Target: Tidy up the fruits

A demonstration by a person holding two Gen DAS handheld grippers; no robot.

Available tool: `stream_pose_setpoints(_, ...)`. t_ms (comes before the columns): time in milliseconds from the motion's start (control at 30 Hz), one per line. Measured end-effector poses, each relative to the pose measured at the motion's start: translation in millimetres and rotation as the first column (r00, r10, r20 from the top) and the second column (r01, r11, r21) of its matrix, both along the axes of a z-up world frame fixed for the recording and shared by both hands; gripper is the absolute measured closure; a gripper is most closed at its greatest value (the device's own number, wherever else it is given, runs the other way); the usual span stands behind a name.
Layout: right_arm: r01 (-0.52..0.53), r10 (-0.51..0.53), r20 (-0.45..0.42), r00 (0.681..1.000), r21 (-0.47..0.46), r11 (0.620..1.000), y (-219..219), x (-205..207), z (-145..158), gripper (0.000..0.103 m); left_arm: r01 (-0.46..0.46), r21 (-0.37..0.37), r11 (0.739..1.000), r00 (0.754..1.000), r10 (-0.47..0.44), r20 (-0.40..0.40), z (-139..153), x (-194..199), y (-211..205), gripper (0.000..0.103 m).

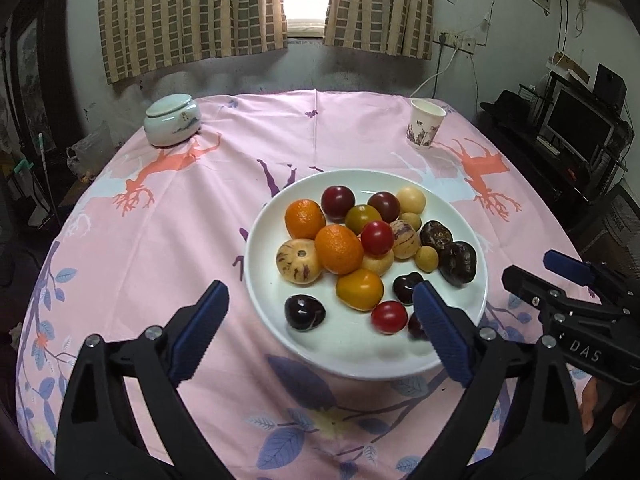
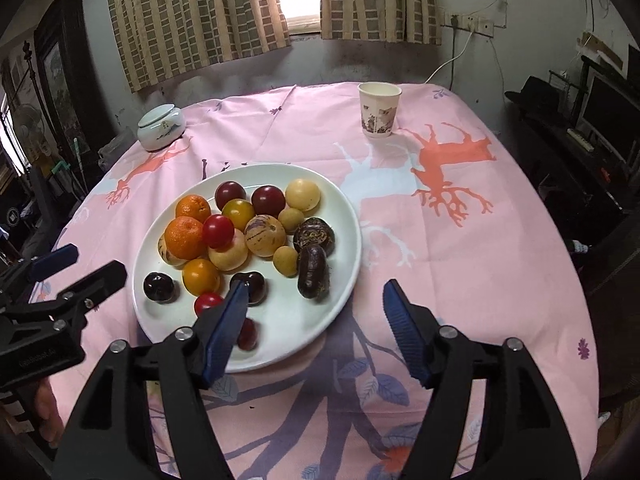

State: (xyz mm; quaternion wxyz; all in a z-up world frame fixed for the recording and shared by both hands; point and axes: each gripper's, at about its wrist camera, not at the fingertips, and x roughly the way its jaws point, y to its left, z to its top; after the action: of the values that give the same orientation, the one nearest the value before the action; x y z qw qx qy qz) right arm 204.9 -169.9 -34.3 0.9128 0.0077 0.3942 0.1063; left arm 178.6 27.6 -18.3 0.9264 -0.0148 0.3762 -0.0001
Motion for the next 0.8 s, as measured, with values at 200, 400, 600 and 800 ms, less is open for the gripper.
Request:
stream_pose_setpoints(200,0.013,-0.005,0.085,0.996,-0.094,0.995,10,-51,1,0.001,-0.05,0.042,0.998,0.999,0.05,0.006,2,-32,9,0.002)
stream_pose_setpoints(400,-0.004,0.004,-0.007,1.0,-0.092,0.996,17,-73,-21,0.001,-0.051,-0.002,0.999,0.998,0.051,-0.03,-5,-52,17,0.002)
stream_pose_setpoints(600,0.001,-0.006,-0.054,0.999,-0.081,0.997,17,-81,-24,0.001,-0.033,0.005,0.999,0.999,0.033,-0.004,5,-67,12,0.002)
stream_pose_setpoints(800,0.012,-0.014,-0.024,1.0,-0.087,0.996,16,-92,-15,0.001,-0.032,0.001,0.999,0.999,0.032,0.018,12,-77,12,0.002)
